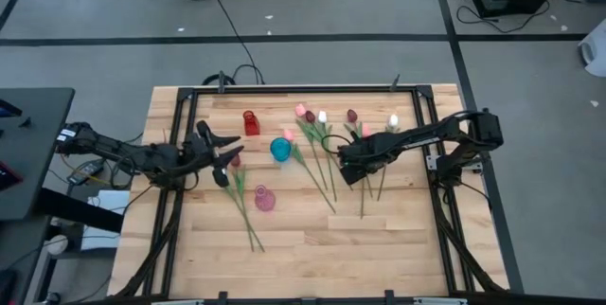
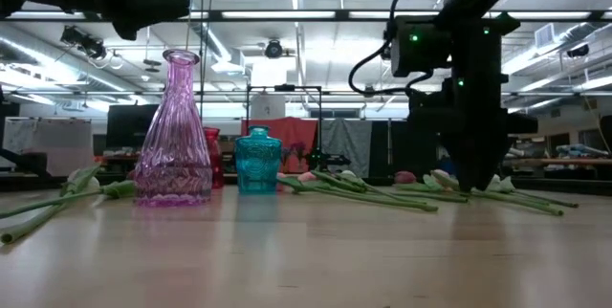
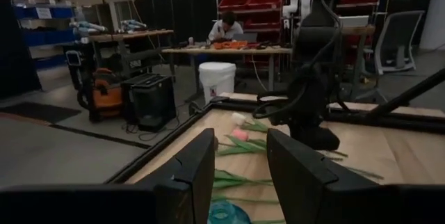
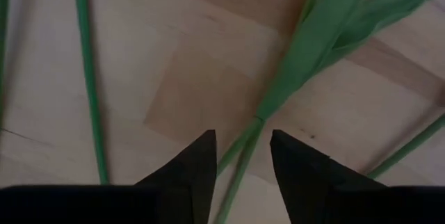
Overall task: Sort flowers into vase by color
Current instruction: Put the right pink tulip into the blue vase, then put the top right white tulip into the pink vase
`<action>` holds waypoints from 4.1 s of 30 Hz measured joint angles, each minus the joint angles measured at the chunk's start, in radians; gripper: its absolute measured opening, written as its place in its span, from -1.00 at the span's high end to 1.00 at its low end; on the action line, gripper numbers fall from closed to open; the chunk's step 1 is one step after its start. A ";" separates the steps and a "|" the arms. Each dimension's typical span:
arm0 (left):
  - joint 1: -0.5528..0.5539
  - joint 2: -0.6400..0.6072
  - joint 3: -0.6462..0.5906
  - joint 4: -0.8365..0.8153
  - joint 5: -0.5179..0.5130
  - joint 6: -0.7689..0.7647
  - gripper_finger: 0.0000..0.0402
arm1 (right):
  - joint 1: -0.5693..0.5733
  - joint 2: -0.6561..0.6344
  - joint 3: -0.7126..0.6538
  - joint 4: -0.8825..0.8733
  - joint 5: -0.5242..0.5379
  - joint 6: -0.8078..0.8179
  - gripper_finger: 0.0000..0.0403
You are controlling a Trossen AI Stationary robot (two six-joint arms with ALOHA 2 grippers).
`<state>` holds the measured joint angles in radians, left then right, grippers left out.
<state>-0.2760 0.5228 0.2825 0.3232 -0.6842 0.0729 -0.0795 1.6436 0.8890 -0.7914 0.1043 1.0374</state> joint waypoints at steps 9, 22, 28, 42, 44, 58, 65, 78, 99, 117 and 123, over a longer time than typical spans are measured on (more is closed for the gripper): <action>0.000 0.000 0.000 0.023 0.000 0.058 0.32 | -0.009 0.024 -0.003 0.003 -0.005 -0.016 0.61; -0.002 -0.019 0.000 -0.059 0.048 0.047 0.32 | -0.017 -0.103 -0.003 -0.020 0.005 -0.070 0.93; -0.017 -0.066 0.000 -0.135 0.061 0.021 0.32 | -0.021 -0.204 -0.004 -0.010 0.031 -0.114 0.94; -0.029 -0.247 -0.073 -0.169 0.207 0.093 0.32 | 0.009 -0.250 -0.003 0.980 0.000 -0.617 0.94; -0.029 -0.286 -0.074 -0.197 0.202 0.097 0.32 | 0.009 -0.213 -0.003 1.130 0.000 -0.692 0.94; -0.028 -0.349 -0.074 -0.240 0.093 0.091 0.32 | -0.066 0.046 0.022 1.686 0.032 -0.887 0.94; -0.027 -0.349 -0.074 -0.240 0.090 0.088 0.32 | -0.075 0.121 0.123 1.683 0.028 -0.961 0.94; -0.027 -0.349 -0.074 -0.243 0.090 0.080 0.32 | -0.076 0.138 0.155 1.551 0.056 -1.014 0.94; -0.027 -0.349 -0.074 -0.241 0.089 0.079 0.32 | -0.086 0.138 0.364 0.823 -0.001 -0.917 -0.14; -0.027 -0.349 -0.072 -0.272 0.079 0.052 0.32 | 0.036 -0.058 0.476 0.235 0.292 -0.823 -0.27; -0.027 -0.349 -0.071 -0.270 0.080 0.027 0.32 | 0.109 -0.122 0.332 0.181 0.368 -0.674 -0.25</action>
<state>-0.3031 0.1738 0.2111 0.0530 -0.6044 0.0998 0.0294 1.5212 1.2209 -0.6099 0.4727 0.3635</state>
